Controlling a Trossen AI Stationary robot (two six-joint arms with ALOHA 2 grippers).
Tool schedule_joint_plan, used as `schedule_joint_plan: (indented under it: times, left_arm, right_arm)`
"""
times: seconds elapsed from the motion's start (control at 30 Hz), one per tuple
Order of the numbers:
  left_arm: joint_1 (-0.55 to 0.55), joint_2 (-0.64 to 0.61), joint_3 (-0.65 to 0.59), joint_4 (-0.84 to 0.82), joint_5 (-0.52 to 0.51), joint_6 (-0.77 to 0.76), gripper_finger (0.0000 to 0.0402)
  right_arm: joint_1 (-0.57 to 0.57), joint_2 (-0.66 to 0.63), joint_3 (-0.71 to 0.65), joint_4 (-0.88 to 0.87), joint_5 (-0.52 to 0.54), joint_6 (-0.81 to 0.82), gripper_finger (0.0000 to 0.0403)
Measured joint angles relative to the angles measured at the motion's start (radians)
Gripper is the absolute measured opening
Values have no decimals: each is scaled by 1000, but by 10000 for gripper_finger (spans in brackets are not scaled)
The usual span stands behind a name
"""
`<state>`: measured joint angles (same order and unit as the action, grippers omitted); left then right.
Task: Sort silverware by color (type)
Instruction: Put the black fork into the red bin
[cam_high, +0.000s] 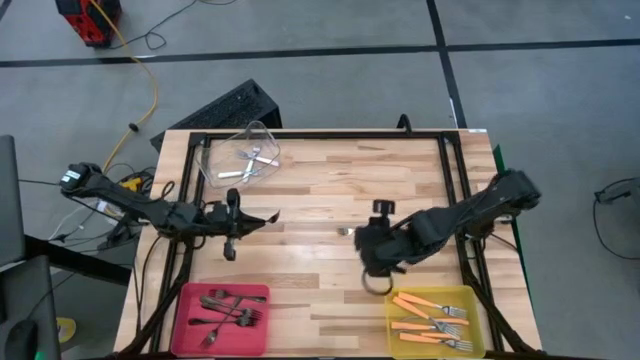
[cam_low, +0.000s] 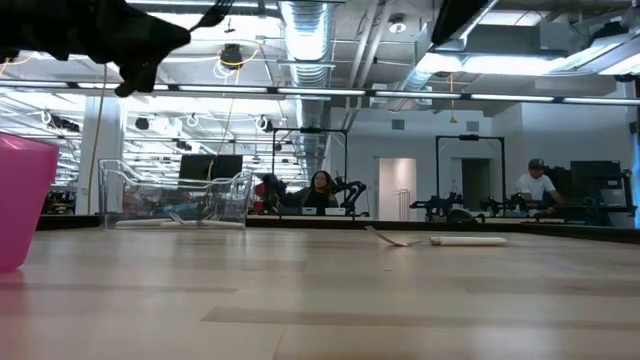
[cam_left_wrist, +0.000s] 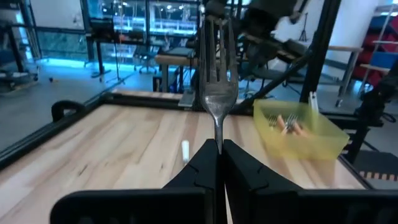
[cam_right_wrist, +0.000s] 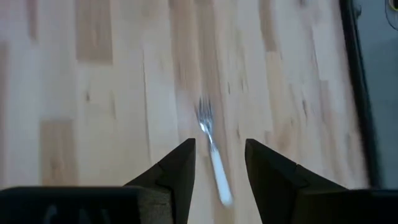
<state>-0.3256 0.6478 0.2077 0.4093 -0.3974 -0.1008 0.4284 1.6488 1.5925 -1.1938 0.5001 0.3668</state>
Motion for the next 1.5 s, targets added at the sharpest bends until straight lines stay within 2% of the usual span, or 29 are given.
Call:
schedule_joint_plan:
  times: [0.1,0.2,0.3,0.4,0.47,0.57,0.67,0.77,0.9,1.03,1.17,1.33,1.5]
  left_arm:
    - [-18,-17,0,10,-19,20,0]
    - [-24,-20,0,43,-30,39,0]
    - [-24,-20,0,89,-23,62,0]
    - [-24,-20,0,138,-12,82,0]
    - [-24,-19,1,168,13,92,0]
    - [-25,-15,2,187,13,98,0]
    - [-25,2,2,186,-34,115,0]
    - [-24,44,2,209,-41,126,0]
    - [-25,108,3,265,-75,164,0]
    - [-25,172,3,326,-160,203,0]
    - [-24,236,3,360,-229,237,0]
    - [-38,290,12,375,-303,266,0]
    - [-94,330,26,455,-476,397,0]
  right_arm:
    - [-7,-150,-199,237,26,11,163]
    - [-21,-297,-407,611,61,0,163]
    - [-46,-377,-594,1006,45,-72,163]
    - [-72,-372,-723,1307,17,-158,163]
    - [-89,-334,-768,1445,9,-204,163]
    - [-121,-238,-774,1599,-1,-259,164]
    - [-146,-130,-749,1764,-2,-321,179]
    - [-161,-28,-694,1843,-2,-345,214]
    - [-171,85,-592,1841,-2,-342,271]
    - [-178,162,-480,1841,-5,-347,307]
    - [-177,220,-386,1821,3,-349,318]
    - [-188,221,-332,1785,55,-325,318]
    - [-210,219,-336,1776,78,-261,318]
